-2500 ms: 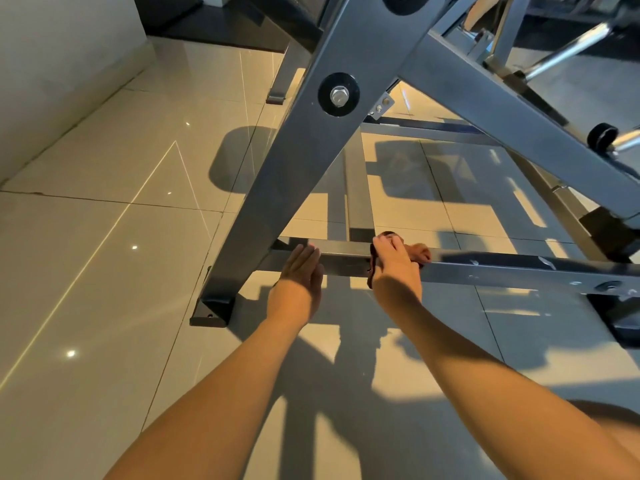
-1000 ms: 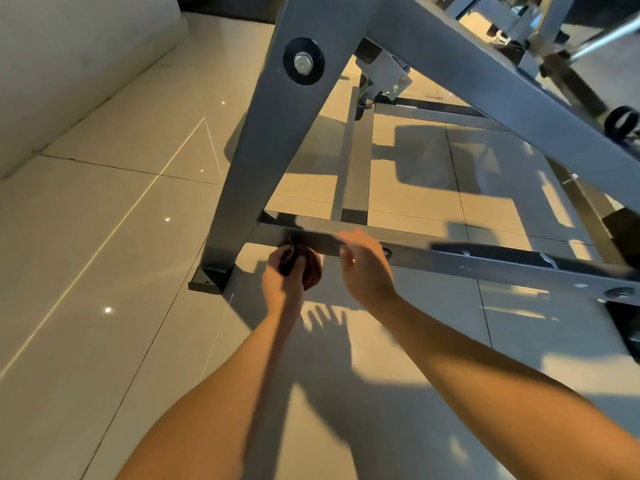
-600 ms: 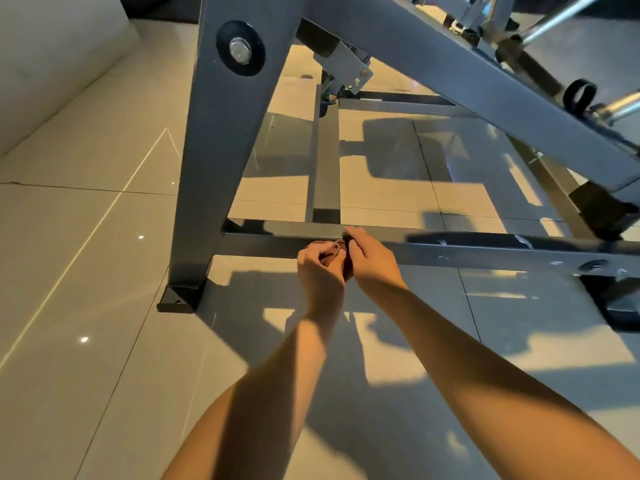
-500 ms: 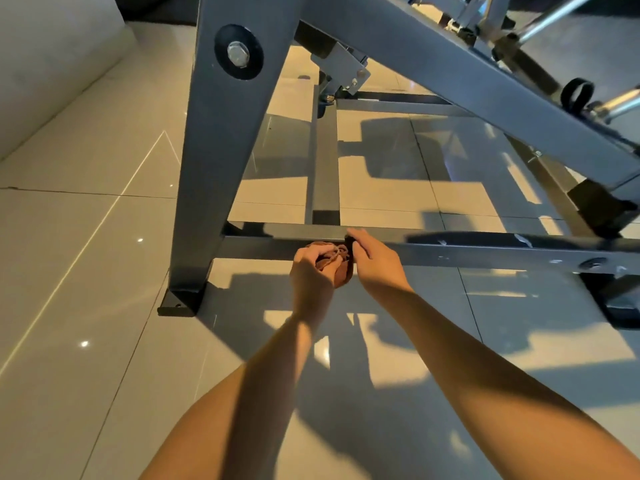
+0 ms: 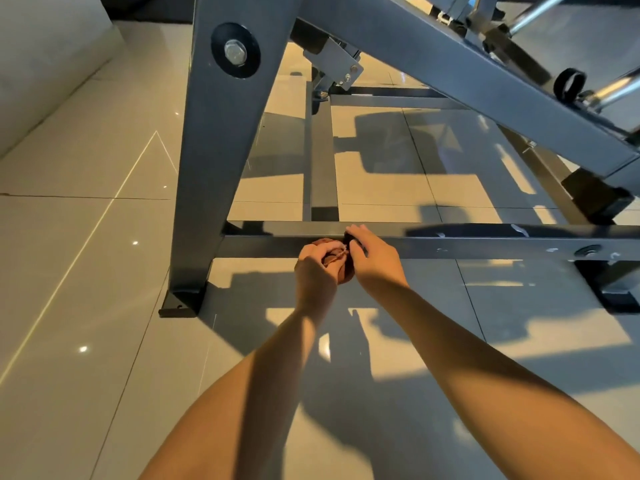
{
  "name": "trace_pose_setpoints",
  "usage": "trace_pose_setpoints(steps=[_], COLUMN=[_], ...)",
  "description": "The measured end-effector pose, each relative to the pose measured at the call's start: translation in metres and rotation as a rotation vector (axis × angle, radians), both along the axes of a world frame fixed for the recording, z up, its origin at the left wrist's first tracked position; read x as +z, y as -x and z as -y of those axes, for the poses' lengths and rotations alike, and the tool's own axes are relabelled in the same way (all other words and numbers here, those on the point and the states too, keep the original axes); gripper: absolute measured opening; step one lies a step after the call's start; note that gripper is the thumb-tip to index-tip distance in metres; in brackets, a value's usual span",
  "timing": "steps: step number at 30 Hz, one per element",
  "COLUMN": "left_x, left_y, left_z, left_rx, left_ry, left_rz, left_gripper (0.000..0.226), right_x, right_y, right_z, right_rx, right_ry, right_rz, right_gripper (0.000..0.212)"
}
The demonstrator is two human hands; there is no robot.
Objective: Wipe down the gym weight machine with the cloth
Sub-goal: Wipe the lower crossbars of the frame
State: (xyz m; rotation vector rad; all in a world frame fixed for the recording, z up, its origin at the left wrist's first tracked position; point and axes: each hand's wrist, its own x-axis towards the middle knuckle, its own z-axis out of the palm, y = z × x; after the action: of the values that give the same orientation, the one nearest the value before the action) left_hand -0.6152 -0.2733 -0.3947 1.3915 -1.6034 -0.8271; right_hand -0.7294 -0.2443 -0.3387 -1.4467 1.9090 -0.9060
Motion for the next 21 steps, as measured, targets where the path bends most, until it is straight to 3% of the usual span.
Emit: trace_pose_setpoints(steps=[6, 10, 13, 21], left_x=[-0.020, -0.005, 0.002, -0.005], left_y=[-0.053, -0.016, 0.008, -0.019], left_z=[0.011, -0.001, -0.006, 0.002], left_rx=[0.287, 0.104, -0.009, 0.251], left_ry=[-0.149, -0.046, -0.038, -0.190], left_rz=[0.019, -0.028, -0.091, -0.190], left_gripper=[0.028, 0.017, 0.023, 0.033], right_x=[0.001, 0.000, 0.001, -0.001], right_y=[-0.004, -0.004, -0.002, -0.003], right_z=[-0.002, -0.003, -0.002, -0.004], right_rx=[-0.010, -0.009, -0.010, -0.022], right_ry=[0.013, 0.005, -0.003, -0.017], right_rz=[0.028, 0.052, 0.061, 0.057], right_gripper=[0.042, 0.043, 0.041, 0.044])
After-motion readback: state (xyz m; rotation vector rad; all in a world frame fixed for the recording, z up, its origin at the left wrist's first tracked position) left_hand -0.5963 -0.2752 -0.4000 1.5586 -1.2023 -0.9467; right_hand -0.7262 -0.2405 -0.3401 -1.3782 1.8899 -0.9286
